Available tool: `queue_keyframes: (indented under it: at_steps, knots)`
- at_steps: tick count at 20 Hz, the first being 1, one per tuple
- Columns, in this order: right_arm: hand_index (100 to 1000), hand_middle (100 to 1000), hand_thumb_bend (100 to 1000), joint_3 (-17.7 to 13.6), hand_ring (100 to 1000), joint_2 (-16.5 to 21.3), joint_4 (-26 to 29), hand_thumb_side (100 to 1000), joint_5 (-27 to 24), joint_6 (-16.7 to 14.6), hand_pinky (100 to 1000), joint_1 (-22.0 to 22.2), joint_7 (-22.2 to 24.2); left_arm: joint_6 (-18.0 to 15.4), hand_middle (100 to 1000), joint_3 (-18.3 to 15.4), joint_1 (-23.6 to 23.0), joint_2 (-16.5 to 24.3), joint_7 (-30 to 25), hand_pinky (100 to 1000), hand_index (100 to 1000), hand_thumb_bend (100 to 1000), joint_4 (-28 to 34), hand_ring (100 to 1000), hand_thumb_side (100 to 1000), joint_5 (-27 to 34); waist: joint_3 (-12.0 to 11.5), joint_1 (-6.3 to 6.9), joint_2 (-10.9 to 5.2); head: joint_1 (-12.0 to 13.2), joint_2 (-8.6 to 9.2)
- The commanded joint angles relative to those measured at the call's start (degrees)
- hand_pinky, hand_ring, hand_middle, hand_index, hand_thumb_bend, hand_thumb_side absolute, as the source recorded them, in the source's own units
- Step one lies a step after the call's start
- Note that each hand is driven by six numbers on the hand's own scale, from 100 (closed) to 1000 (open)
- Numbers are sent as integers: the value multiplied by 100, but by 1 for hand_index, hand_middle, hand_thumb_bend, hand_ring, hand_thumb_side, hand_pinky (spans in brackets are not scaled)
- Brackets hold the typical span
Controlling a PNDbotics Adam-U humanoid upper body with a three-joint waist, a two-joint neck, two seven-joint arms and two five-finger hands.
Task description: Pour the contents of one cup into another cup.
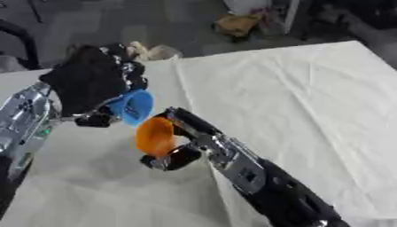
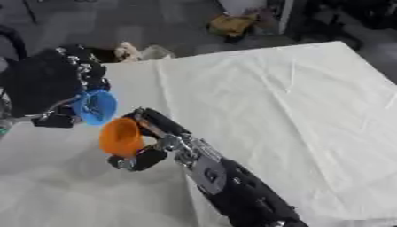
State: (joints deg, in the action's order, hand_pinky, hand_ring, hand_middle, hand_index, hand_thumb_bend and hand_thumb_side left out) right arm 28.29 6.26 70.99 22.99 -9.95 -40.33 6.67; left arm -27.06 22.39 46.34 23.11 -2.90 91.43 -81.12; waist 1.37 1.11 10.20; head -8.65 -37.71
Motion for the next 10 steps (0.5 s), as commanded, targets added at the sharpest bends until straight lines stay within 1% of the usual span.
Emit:
queue_keyframes:
  at_steps: [1,10]
  knots:
    - [203,157,100,-11,668,-2,100,139,-41,7,719,-118,-8,-44,114,23,135,63,47,681,399,411,131,423,100,-129,-8,9,-118,-5,37]
    - [203,157,100,-5,668,-5,122,137,-46,20,719,-125,-15,-129,118,63,153,63,111,685,400,419,140,424,100,-323,1,9,-125,-8,48]
